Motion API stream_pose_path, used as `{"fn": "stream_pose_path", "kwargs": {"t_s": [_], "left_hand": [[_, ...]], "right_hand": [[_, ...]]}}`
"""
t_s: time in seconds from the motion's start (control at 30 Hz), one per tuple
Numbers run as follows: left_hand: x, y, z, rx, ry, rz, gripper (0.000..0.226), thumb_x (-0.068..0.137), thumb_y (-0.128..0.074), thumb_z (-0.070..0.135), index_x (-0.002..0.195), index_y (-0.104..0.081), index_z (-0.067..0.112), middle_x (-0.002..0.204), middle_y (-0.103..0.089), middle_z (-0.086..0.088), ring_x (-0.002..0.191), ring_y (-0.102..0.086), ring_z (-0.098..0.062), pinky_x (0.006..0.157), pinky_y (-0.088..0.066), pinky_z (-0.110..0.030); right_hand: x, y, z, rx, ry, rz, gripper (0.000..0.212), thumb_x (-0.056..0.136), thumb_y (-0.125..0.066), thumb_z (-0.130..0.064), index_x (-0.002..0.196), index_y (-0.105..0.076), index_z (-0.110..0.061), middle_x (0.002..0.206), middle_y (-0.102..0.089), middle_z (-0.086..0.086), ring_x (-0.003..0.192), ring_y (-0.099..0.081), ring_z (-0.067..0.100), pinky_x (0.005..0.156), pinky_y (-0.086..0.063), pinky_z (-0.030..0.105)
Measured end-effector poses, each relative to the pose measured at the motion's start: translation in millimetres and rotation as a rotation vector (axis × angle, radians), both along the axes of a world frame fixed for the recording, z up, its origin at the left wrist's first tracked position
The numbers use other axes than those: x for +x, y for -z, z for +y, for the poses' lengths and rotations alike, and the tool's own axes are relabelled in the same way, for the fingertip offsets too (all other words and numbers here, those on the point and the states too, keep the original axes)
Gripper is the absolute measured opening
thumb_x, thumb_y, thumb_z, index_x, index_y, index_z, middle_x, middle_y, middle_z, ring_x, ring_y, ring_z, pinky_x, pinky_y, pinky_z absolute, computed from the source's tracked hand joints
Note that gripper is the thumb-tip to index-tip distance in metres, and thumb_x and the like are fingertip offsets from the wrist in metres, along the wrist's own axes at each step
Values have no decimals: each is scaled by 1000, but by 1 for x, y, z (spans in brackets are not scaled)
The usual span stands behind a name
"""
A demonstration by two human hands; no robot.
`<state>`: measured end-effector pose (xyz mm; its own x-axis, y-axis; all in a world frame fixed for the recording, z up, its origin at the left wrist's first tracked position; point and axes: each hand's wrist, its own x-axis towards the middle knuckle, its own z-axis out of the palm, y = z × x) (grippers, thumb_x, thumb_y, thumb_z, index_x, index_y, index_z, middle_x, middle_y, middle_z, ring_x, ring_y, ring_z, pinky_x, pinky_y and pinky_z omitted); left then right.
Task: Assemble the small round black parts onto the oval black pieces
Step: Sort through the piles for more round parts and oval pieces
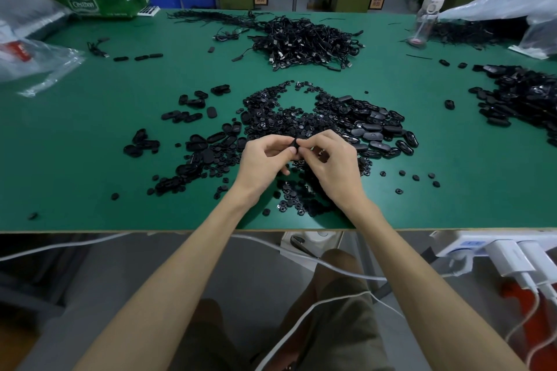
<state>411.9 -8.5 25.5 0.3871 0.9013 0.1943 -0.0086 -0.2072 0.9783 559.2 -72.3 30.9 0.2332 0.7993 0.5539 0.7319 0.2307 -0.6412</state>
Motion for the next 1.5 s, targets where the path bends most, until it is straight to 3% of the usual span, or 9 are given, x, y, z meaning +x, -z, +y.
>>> {"fn": "stream_pose_path", "kwargs": {"t_s": [0.17,0.27,0.4,0.63,0.8,1.07,1.23,1.37,1.5], "left_hand": [[-3,0,2,11,-80,-15,13,98,-68,3,110,-72,1,96,-76,-15,83,-74,-16,63,-57,-25],[-4,0,3,1,-88,-33,12,99,-66,2,109,-72,1,98,-75,-18,84,-72,-19,65,-57,-26],[-2,0,2,23,-46,0,10,98,-68,4,103,-72,11,89,-74,-7,79,-72,-12,65,-57,-27],[1,0,-1,93,11,101,13,96,-71,6,108,-73,3,90,-76,-12,79,-72,-20,66,-56,-25],[2,1,-1,142,-19,138,13,97,-70,6,109,-73,5,90,-75,-10,83,-73,-23,70,-61,-33],[0,0,0,126,10,97,17,97,-66,-1,110,-73,8,92,-75,-7,81,-72,-14,70,-60,-28],[0,1,-1,110,28,62,15,96,-70,2,105,-74,13,89,-76,-6,79,-72,-13,68,-59,-26],[0,0,0,104,39,56,15,95,-71,4,105,-74,15,92,-76,-5,82,-72,-14,68,-58,-26],[0,0,0,98,41,59,15,94,-73,5,106,-75,15,92,-77,-7,84,-73,-17,68,-58,-27]], "right_hand": [[-5,1,-2,1,-81,-77,22,98,-68,-11,118,-77,-11,101,-65,0,81,-58,9,77,-43,11],[-5,-2,-3,-16,-111,-14,22,101,-65,-15,119,-77,-15,101,-65,1,80,-61,11,74,-47,18],[-1,-6,-3,-25,-75,140,22,101,-65,-16,121,-73,-18,101,-68,2,86,-65,12,74,-50,21],[7,-3,0,-110,-25,264,7,96,-73,-15,101,-76,-13,85,-74,-7,81,-70,15,77,-57,36],[7,-2,-1,-104,-26,289,2,94,-75,-17,96,-75,-16,82,-73,-9,74,-65,3,70,-49,19],[7,-2,0,-108,-78,343,5,92,-77,-14,96,-75,-16,82,-73,-7,76,-65,8,73,-52,24],[9,0,1,-111,-101,375,6,91,-77,-13,96,-75,-16,82,-73,-5,77,-66,11,74,-55,30],[12,1,1,-114,-121,425,7,91,-79,-14,97,-75,-13,84,-75,3,79,-71,23,75,-60,37],[14,3,1,-106,-135,470,4,90,-79,-15,94,-77,-15,81,-77,2,71,-73,20,71,-62,36]]}}
